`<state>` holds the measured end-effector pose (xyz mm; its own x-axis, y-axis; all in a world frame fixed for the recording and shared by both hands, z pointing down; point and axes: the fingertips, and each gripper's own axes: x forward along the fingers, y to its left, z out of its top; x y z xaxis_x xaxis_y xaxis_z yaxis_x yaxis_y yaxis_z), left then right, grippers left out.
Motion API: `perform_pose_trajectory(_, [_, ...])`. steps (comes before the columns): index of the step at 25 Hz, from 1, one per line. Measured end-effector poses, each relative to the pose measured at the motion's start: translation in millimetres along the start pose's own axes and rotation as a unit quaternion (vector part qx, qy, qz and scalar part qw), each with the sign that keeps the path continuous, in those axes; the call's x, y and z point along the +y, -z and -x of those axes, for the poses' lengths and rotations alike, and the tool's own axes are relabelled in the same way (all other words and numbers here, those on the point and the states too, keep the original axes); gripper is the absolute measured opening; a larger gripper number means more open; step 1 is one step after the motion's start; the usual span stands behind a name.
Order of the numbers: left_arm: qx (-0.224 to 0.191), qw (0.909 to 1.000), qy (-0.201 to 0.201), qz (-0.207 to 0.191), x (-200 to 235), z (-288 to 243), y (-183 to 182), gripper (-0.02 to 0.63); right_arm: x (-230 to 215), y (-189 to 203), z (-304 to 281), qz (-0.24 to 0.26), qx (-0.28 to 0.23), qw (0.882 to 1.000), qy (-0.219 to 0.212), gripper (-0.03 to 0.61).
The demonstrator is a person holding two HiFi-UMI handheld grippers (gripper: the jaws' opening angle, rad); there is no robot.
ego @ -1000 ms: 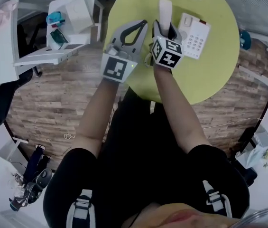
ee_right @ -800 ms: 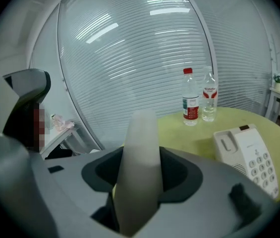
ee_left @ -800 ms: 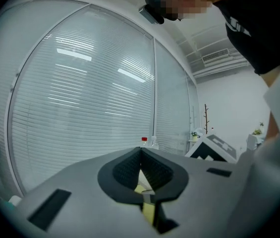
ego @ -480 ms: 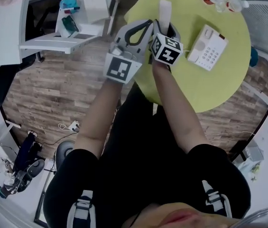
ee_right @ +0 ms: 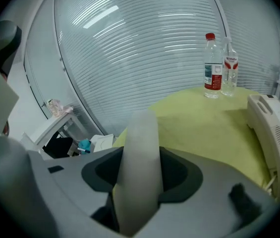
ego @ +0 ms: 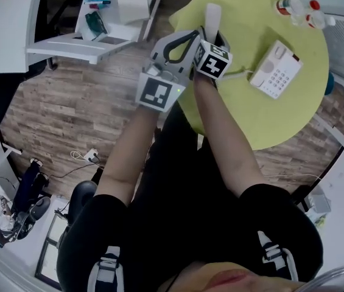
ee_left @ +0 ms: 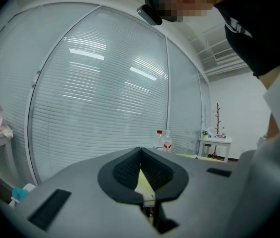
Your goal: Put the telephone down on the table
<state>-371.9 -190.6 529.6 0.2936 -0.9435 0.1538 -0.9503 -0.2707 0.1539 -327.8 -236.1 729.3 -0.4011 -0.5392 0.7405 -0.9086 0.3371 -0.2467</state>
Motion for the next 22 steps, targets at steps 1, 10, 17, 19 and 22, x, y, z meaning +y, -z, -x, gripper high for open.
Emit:
perform_pose_trajectory(1, [0.001, 1.0000, -0.003, 0.001, 2.7, 2.1, 1.5, 0.011, 2.7, 1.3, -3.0, 0.001, 0.001, 1.000, 0.000, 0.216])
perform_pose_trajectory(10, [0.011, 0.9996, -0.021, 0.016, 13.2, 17.6, 10.9, 0.011, 3.1, 14.8, -17.5, 0.026, 0.011, 1.000, 0.005, 0.222])
perform_pose_trajectory(17, [0.010, 0.9994, -0.027, 0.020, 14.0, 12.7, 2.6, 0.011, 7.4, -22.7, 5.4, 0.043, -0.035, 0.998, -0.018, 0.245])
perform_pose_trajectory(19, [0.006, 0.9996, -0.024, 0.012, 11.1, 9.3, -6.7, 0.011, 9.5, -40.9, 19.6, 0.053, -0.054, 0.997, -0.023, 0.244])
perform_pose_trajectory(22, [0.001, 0.9999, -0.016, -0.002, 2.5, 6.1, -23.0, 0.011, 9.6, -67.9, 47.8, 0.065, -0.083, 0.994, -0.033, 0.245])
